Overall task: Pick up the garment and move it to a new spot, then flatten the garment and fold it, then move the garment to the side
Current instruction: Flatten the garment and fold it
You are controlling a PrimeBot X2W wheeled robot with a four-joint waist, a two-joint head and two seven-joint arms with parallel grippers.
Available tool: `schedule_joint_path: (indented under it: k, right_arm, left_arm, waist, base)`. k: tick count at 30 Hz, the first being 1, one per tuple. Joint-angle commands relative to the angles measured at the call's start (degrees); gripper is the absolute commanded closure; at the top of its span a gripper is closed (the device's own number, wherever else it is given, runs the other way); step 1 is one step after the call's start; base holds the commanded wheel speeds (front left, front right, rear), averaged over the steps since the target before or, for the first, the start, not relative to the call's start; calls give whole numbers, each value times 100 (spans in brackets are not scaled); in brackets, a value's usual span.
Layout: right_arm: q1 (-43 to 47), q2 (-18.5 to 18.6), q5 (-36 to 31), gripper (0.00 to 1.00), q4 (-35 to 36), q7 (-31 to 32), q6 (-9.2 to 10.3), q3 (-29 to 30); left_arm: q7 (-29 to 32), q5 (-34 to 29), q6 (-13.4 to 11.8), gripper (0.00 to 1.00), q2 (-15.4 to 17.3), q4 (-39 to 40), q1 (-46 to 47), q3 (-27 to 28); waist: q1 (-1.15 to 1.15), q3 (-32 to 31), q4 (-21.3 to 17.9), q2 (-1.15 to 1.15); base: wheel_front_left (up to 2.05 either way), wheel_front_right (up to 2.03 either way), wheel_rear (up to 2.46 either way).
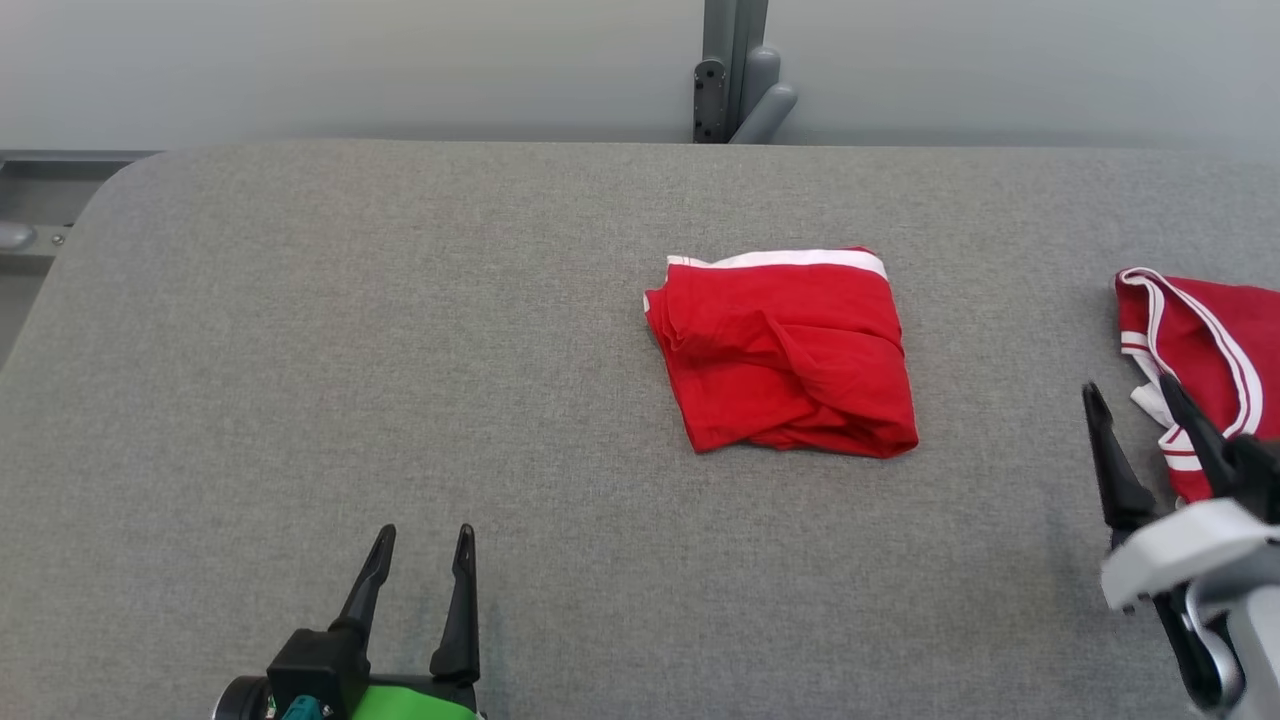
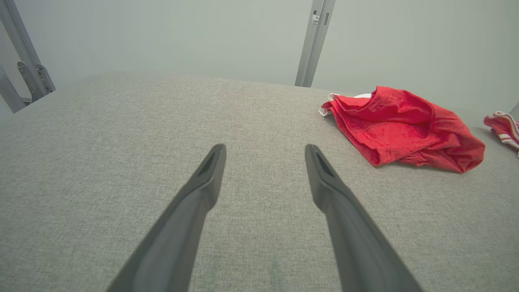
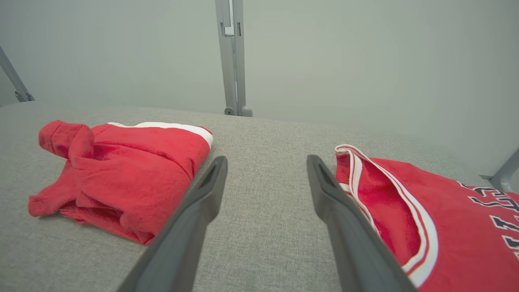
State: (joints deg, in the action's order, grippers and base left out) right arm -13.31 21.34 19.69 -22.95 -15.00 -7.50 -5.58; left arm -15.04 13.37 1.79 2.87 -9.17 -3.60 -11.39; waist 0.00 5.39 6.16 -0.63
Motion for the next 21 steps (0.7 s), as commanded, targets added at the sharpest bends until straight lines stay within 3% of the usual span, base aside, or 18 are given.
schedule_joint_path:
  k: [1, 6, 11, 17, 21]
  right_arm:
    - [512, -152, -229, 0, 290, -19, 4, 441]
    - [1509, -760, -718, 0, 917, -21, 4, 1404]
    - [2071, -1266, -1066, 0, 1267, -21, 4, 1919]
    - [2225, -1461, -1161, 0, 1326, -22, 4, 1960]
    - [1872, -1483, -1059, 0, 1309, -22, 3, 1821]
  left_arm:
    - [-15, -50, 17, 0, 8, 11, -102, 26]
    - [-16, -34, 32, 0, 9, -24, -210, 86]
    - [-16, -23, 57, 0, 9, 25, -319, 138]
    - [-16, -11, 56, 0, 9, 75, -371, 180]
    - [-15, 13, 17, 0, 9, 127, -316, 187]
  waist:
    - [0, -67, -18, 63]
    - [0, -256, -32, 63]
    - [0, -364, -51, 63]
    - [0, -370, -63, 63]
    - [0, -273, -67, 63]
  base:
    - [0, 0, 0]
    - [0, 0, 0]
    - [0, 0, 0]
    - [0, 0, 0]
    - [0, 0, 0]
